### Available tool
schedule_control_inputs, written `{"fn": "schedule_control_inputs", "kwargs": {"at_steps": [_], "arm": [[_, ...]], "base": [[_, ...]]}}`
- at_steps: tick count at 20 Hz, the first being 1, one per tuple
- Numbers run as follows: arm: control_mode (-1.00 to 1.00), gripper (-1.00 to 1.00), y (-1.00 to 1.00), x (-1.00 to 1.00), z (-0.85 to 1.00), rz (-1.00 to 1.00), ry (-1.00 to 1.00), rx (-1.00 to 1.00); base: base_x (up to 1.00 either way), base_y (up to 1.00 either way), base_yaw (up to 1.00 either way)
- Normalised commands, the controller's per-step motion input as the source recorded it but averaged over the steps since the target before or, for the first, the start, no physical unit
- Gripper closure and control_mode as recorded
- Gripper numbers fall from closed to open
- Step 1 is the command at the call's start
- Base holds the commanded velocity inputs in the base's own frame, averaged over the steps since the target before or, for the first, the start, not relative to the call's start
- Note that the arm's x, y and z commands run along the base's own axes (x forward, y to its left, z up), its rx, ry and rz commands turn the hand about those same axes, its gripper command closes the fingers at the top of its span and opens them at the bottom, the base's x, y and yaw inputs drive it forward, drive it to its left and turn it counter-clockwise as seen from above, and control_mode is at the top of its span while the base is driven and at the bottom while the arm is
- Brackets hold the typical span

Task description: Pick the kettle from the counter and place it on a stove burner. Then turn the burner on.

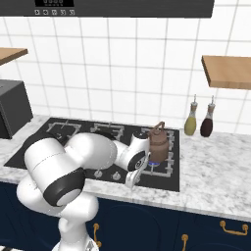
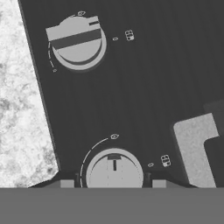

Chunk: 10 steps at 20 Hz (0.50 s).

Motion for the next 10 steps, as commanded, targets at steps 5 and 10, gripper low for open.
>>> {"fn": "schedule_control_inputs", "kwargs": {"at_steps": [5,10], "arm": [[-1.00,-1.00,-0.01,0.23,0.00,-0.12,0.00,0.00],[-1.00,-1.00,-0.05,0.37,0.19,-0.24,-0.02,0.00]], "base": [[0.00,0.00,0.00],[0.00,0.00,0.00]]}}
